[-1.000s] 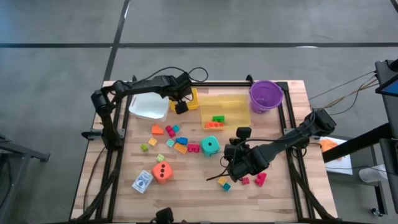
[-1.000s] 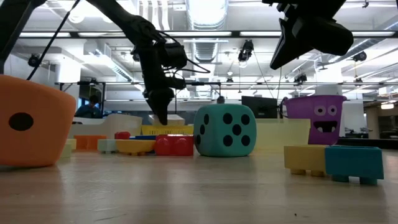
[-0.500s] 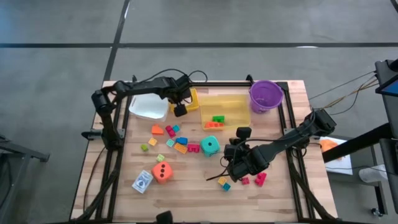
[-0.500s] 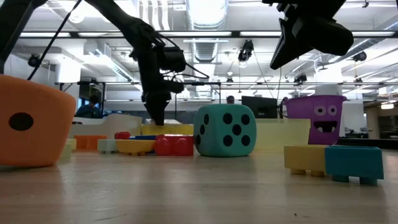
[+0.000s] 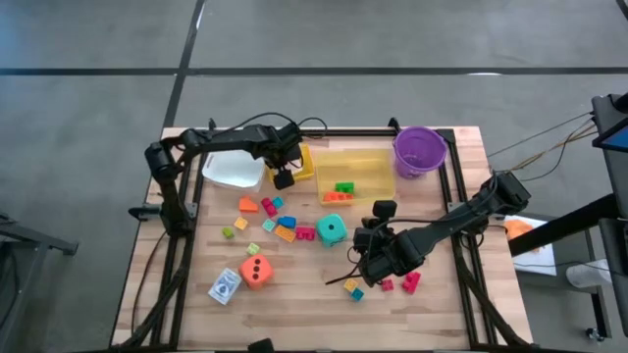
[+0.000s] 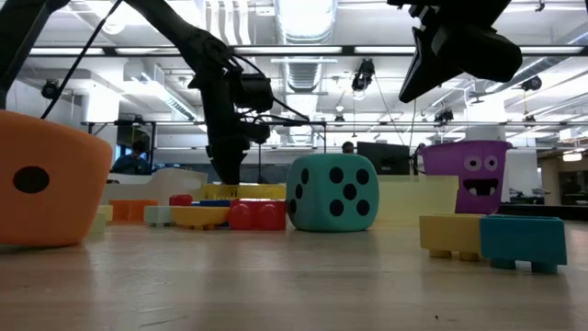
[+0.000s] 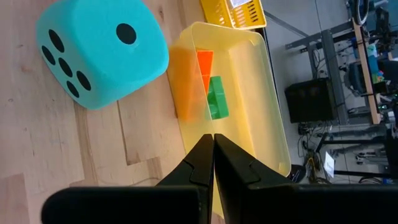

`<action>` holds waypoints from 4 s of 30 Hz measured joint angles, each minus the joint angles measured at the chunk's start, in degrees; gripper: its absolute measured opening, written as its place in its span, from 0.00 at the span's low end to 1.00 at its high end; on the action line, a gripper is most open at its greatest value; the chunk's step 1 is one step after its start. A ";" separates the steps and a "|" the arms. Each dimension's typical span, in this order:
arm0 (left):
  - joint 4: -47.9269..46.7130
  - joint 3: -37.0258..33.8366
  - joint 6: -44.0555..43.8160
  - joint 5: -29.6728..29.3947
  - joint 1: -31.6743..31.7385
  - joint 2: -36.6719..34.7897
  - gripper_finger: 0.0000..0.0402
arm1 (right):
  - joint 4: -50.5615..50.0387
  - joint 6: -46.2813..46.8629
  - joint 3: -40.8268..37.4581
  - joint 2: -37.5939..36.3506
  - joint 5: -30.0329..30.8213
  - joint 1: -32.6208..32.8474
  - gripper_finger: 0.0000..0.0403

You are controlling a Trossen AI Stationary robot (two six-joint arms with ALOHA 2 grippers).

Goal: Pick & Place Toys
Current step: Put the yellow deck of cards into the yellow basket

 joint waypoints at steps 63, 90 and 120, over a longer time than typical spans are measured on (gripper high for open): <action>5.96 -6.80 -9.79 4.80 -4.10 0.07 0.84 | 0.07 0.04 0.00 0.00 -1.37 -0.01 0.02; 5.69 -6.84 -11.96 4.00 -4.12 -0.59 0.85 | 0.17 0.02 0.00 0.00 -1.56 -0.01 0.02; 5.53 -6.80 -11.85 5.90 -4.10 -0.76 0.98 | 0.26 0.04 0.00 0.00 -1.61 -0.01 0.02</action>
